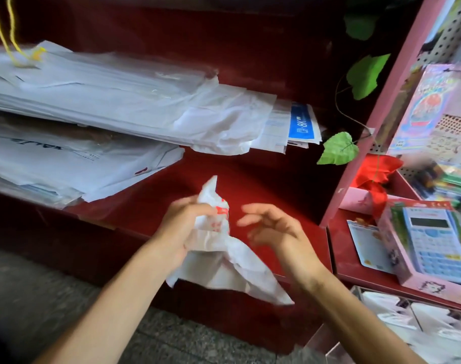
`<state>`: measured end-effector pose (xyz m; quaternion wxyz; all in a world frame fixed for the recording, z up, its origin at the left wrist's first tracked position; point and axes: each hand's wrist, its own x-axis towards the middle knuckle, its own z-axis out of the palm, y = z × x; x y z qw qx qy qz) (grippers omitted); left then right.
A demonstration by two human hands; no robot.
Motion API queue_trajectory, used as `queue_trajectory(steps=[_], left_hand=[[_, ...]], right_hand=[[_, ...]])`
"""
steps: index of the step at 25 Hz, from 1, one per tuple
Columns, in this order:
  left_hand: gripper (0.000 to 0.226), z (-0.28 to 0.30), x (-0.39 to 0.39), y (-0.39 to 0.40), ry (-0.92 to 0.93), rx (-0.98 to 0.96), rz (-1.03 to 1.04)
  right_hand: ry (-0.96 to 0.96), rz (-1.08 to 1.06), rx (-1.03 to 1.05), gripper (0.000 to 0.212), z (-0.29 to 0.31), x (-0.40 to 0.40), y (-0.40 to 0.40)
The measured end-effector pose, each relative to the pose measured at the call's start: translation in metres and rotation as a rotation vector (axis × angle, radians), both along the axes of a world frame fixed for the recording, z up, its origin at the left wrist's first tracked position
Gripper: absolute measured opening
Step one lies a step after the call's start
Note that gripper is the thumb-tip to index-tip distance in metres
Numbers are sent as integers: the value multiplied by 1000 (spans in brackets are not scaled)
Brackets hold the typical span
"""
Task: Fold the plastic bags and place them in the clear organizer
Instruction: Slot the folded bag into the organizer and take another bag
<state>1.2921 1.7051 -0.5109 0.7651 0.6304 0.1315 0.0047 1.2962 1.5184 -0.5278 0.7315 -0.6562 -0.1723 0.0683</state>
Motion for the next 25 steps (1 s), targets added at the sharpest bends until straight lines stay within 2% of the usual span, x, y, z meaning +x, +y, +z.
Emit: queue_trajectory(steps=[2,3,5,6,8,10,12,14,18,20,22,25], left_hand=[[22,12,-7,1,-93,-318,10],[29,18,-12,2,-154,-451,10],[36,26,-18,1,-218,-524,50],[36,24,-17,2,-156,-471,107],[35,10,-12,5,29,-308,160],[13,-5,-11,7,162,-117,119],[7,-17,-10,12,222,173,109],[13,-25,-10,20,231,376,122],[22,-38,-9,32,331,577,1],[32,-39,-8,32,339,620,-99],[47,-39,-6,32,245,593,-146],[75,-32,0,30,-71,423,-126]], right_hand=[[260,-270,-1,21,-14,14,-15],[430,-262,-34,14,-19,15,-22],[658,-77,-109,34,-28,9,-28],[673,22,-91,41,-28,6,-29],[593,102,124,43,-25,6,-30],[576,32,400,45,-20,11,-34],[606,-79,463,67,-24,19,-41],[628,-219,329,79,-32,27,-50],[556,-331,-4,37,-34,35,-46],[524,-333,-139,42,-38,41,-39],[395,-320,-210,46,-32,46,-32],[33,-273,-209,61,-18,51,-25]])
